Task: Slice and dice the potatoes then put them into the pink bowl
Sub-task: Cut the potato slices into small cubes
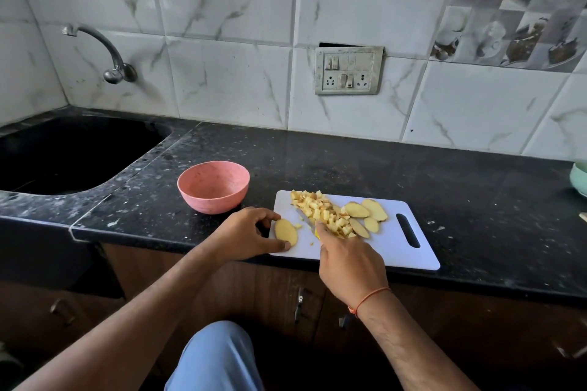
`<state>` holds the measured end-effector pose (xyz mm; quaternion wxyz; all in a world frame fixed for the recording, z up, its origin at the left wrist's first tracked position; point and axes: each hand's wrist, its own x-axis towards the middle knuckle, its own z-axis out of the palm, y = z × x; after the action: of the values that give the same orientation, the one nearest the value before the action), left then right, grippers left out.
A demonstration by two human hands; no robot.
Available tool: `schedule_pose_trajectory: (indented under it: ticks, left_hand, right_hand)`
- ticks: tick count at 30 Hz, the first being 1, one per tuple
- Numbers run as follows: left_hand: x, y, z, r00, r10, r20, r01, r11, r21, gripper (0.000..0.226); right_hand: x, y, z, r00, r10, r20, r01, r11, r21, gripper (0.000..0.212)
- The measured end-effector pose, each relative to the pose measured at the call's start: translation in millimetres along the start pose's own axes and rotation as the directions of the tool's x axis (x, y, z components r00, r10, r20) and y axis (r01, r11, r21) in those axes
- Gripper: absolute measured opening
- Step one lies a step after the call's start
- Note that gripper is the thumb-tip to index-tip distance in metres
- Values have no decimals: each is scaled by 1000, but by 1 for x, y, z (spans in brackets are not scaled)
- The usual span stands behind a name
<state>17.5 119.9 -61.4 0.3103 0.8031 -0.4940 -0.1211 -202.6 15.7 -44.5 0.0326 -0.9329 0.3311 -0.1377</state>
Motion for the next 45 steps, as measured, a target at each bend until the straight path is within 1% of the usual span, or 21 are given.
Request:
schedule_pose_trajectory:
  ticks: [2, 5, 9, 13, 16, 21, 31, 38, 41, 45]
  left_hand:
    - [1, 0, 0, 1000, 8, 13, -8, 1000, -20, 74]
    - [0, -2, 0, 1000, -7, 20, 8, 998, -60, 71]
    - [-1, -3, 4, 1000, -28, -7, 28, 996, -84, 68]
    - [0, -3, 5, 999, -39, -28, 37, 996, -79, 67]
    - [1, -3, 5, 999, -41, -27, 39, 996, -86, 66]
    - [0, -5, 5, 999, -31, -29, 28, 994, -106, 68]
    - [2, -5, 7, 998, -49, -48, 42, 990, -134, 67]
    - [4, -4, 6, 997, -65, -28, 61, 990, -124, 68]
    - [4, -3, 7, 996, -71, -47, 65, 992, -107, 66]
    - [4, -2, 10, 994, -81, -74, 74, 992, -101, 62]
  right_hand:
    - [-2, 0, -2, 1000, -9, -14, 10, 997, 71, 53]
    - [-5, -3, -5, 999, -17, -46, 24, 987, 159, 52]
    - [-9, -11, -6, 998, -40, -55, 51, 977, 209, 51]
    - [-13, -18, -3, 996, -60, -59, 70, 981, 183, 52]
    - [-15, -20, -1, 995, -80, -61, 88, 987, 134, 53]
    - [-15, -28, 0, 996, -77, -46, 78, 997, 27, 55]
    - [-13, -28, 5, 996, -79, -44, 82, 994, 71, 57]
    - [-5, -29, 7, 993, -116, 17, 115, 993, 27, 57]
    - [0, -29, 9, 991, -130, 39, 129, 992, 11, 58]
    - [-4, -26, 6, 988, -140, 71, 137, 990, 37, 60]
